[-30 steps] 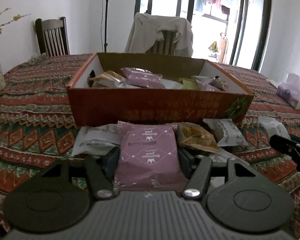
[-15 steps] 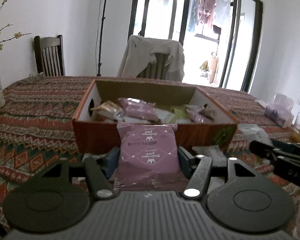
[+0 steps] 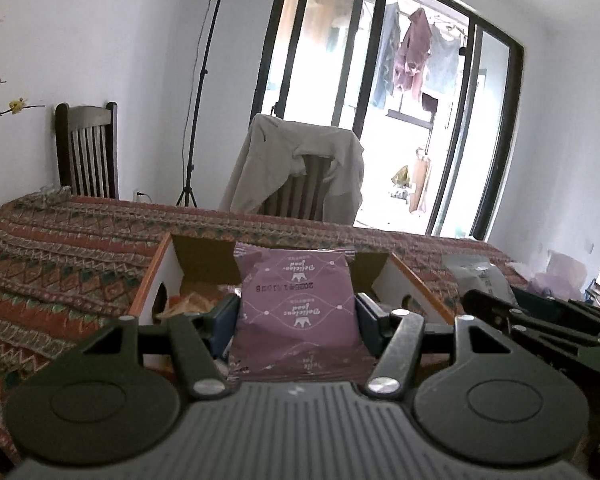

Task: Organize snacks
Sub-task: 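Carry both packets into the cardboard box and open both grippers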

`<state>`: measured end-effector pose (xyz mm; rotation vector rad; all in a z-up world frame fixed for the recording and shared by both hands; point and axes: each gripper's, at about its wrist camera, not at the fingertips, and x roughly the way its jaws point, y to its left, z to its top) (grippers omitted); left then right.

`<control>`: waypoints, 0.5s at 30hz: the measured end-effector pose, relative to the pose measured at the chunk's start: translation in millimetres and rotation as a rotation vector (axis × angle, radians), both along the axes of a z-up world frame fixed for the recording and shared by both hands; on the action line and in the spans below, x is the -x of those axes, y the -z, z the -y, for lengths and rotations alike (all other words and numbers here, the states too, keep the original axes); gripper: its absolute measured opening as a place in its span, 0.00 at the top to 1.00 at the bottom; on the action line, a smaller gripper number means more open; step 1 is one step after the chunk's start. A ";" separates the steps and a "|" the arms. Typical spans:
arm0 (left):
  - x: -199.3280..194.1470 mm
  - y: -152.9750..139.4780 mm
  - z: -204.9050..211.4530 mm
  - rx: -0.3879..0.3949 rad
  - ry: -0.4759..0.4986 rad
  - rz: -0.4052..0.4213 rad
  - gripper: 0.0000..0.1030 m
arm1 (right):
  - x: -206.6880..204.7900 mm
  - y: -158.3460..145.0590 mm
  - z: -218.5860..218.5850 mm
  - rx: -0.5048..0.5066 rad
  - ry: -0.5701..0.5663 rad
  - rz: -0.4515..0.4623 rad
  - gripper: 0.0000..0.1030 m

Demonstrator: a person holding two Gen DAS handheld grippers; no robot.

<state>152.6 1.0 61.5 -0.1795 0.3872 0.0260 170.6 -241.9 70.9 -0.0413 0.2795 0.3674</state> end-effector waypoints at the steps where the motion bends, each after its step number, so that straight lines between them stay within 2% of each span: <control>1: -5.8 0.0 -0.7 0.002 -0.006 0.001 0.39 | -5.4 -1.1 -1.8 0.000 0.000 0.001 0.61; 10: -55.4 1.9 -15.9 0.011 -0.072 -0.011 0.39 | -64.1 -3.2 -15.7 -0.003 0.026 -0.019 0.61; 15: -78.8 15.0 -26.7 0.032 -0.103 -0.036 0.39 | -87.0 11.8 -16.6 -0.030 0.045 -0.047 0.61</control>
